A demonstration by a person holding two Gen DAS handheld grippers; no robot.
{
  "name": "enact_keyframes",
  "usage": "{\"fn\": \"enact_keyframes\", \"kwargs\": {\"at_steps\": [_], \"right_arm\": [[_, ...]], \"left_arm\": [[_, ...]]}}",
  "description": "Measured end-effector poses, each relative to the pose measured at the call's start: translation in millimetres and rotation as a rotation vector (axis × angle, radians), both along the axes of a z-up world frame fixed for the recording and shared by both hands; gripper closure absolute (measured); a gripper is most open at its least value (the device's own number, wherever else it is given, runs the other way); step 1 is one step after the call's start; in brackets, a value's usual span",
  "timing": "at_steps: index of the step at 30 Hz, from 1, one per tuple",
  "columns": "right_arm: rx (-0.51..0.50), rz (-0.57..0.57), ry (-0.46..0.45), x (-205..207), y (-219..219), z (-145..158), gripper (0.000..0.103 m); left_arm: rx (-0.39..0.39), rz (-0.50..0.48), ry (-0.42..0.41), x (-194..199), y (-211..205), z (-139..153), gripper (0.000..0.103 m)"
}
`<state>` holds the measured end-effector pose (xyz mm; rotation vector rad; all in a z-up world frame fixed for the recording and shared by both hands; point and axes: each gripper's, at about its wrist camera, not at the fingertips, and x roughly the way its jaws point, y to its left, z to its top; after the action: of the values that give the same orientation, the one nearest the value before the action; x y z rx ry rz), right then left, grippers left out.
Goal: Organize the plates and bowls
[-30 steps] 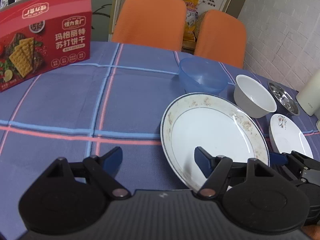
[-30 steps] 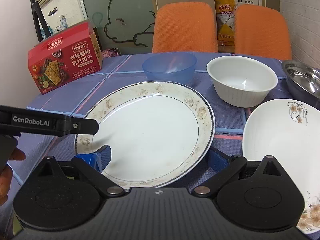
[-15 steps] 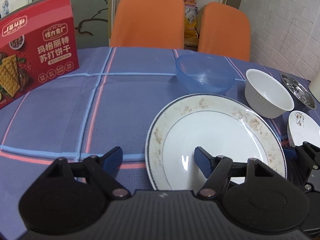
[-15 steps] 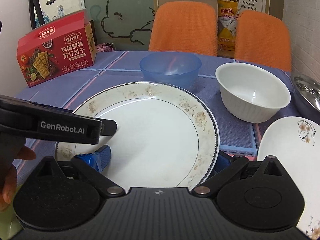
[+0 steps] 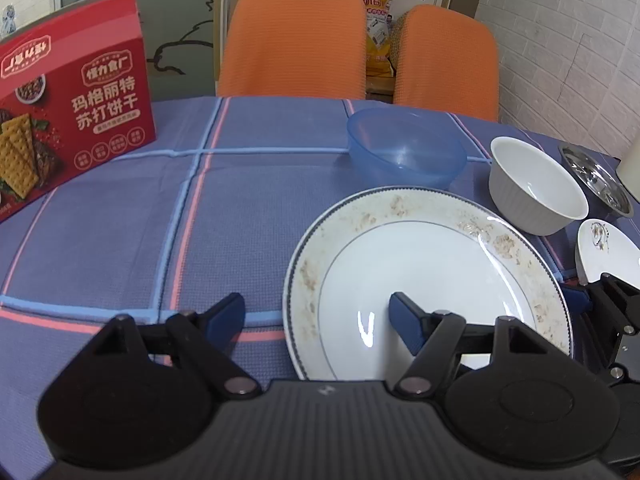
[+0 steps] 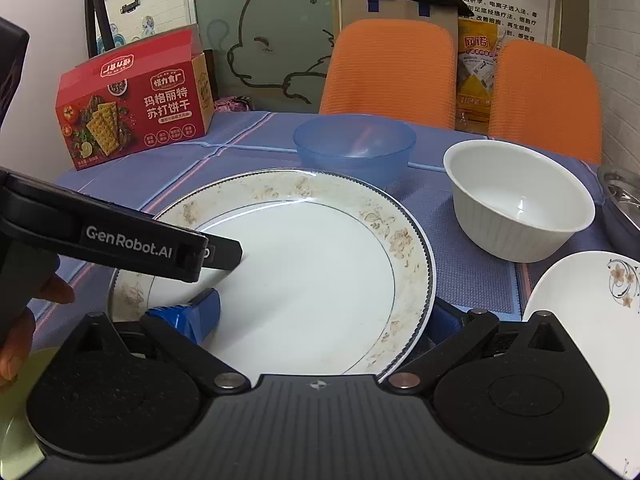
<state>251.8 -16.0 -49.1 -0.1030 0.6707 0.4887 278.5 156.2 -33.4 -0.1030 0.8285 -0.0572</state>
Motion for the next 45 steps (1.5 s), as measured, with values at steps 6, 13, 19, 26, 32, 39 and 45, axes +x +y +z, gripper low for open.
{"fn": "enact_keyframes", "kwargs": {"at_steps": [6,13,19,26,32,39,45], "right_arm": [[0.000,0.004,-0.002,-1,-1,0,0.012],[0.000,0.022,-0.001,1,-1,0,0.012],[-0.008,-0.005,0.011,-1,6,3,0.013],[0.004,-0.021,0.010,-7,9,11,0.013],[0.034,-0.034,-0.023,-16,9,33,0.013],[0.036,-0.031,-0.058,-49,5,52,0.013],[0.047,-0.021,-0.046,-96,3,53,0.013]], "left_arm": [[0.001,-0.001,-0.005,0,0,-1,0.030],[0.002,-0.010,-0.006,1,0,0,0.031],[0.005,-0.067,-0.019,-5,-16,1,0.043],[-0.017,-0.054,-0.014,-6,-12,9,0.044],[-0.008,-0.044,-0.057,-18,-12,34,0.044],[0.000,-0.052,-0.098,-59,-17,57,0.044],[0.004,-0.050,-0.090,-112,-18,55,0.044]]}}
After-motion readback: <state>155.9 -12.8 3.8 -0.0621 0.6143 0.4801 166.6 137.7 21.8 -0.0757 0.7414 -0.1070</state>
